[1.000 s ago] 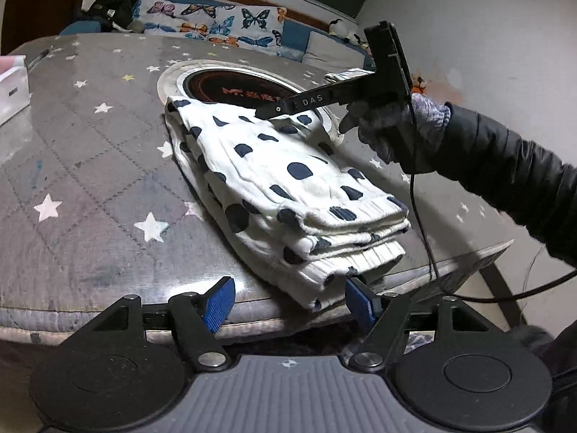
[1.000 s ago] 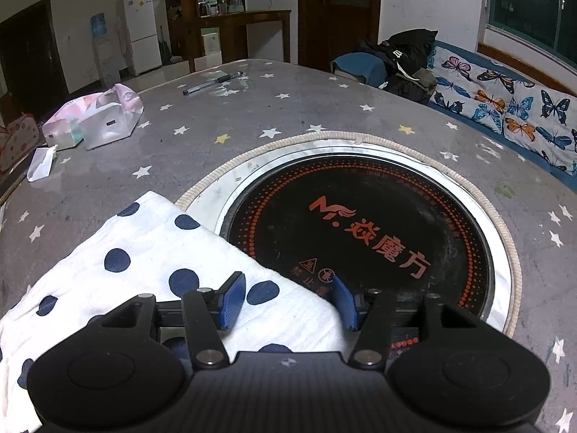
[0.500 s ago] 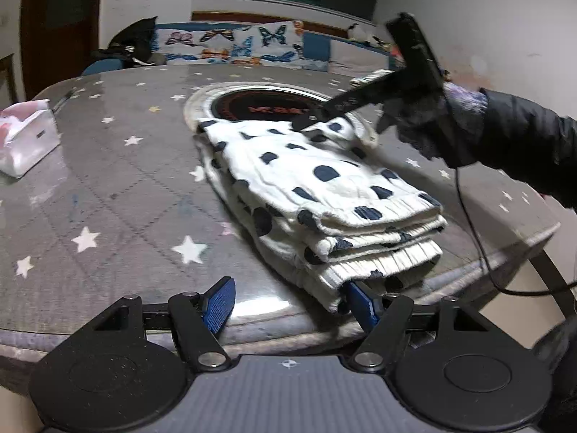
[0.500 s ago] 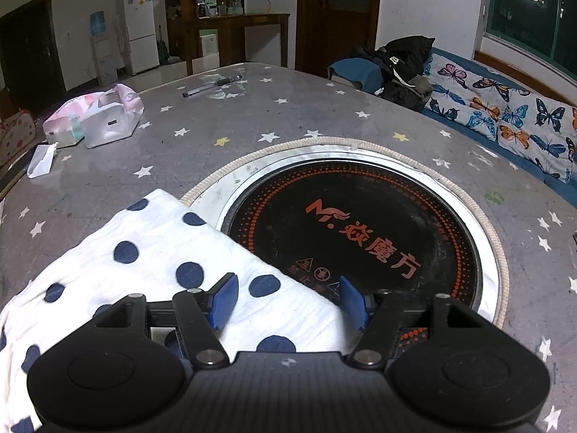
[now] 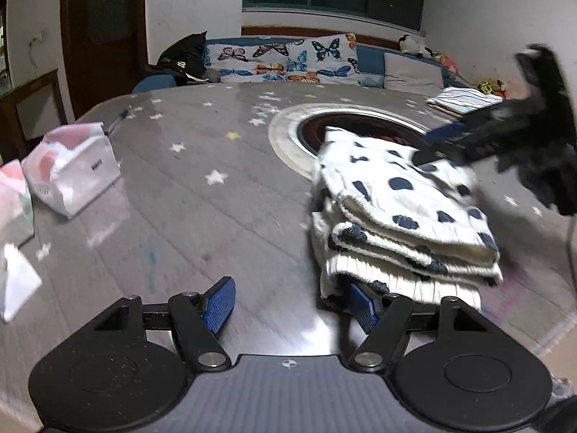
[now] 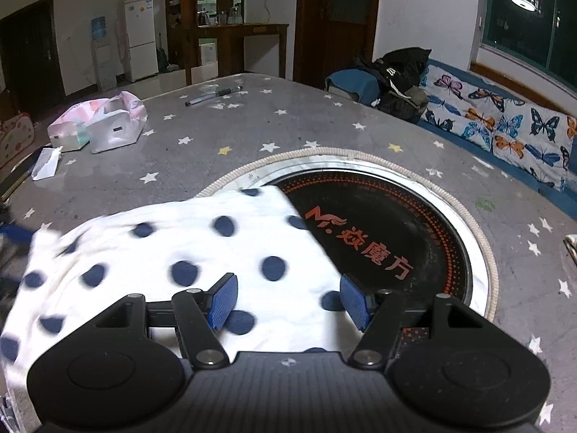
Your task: Fold clothes
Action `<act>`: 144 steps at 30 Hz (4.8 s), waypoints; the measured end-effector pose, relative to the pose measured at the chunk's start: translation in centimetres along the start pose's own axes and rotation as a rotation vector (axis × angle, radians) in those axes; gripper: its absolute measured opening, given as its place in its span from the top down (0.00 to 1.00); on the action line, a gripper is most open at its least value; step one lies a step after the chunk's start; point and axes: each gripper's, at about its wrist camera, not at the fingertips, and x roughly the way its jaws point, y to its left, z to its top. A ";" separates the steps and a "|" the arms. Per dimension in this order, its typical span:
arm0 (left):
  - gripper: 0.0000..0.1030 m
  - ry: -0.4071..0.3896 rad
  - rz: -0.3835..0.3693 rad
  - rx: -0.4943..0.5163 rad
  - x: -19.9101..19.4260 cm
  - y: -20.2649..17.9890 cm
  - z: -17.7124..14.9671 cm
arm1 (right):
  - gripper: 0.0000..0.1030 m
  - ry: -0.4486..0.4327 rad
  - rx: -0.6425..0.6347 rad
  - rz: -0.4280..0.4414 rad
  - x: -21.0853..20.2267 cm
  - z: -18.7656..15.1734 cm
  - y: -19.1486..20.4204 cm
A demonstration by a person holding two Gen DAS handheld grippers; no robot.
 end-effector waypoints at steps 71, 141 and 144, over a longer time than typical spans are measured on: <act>0.35 -0.017 -0.533 -1.090 6.1 4.2 0.8 | 0.76 -0.201 -0.410 0.079 -4.1 -1.3 14.5; 0.67 0.031 -0.509 -1.006 5.6 8.2 0.1 | 0.54 -0.013 0.243 -0.014 6.4 4.2 -5.3; 0.66 0.034 -0.502 -0.996 5.6 8.1 0.4 | 0.54 0.009 0.245 -0.030 5.1 3.5 -6.2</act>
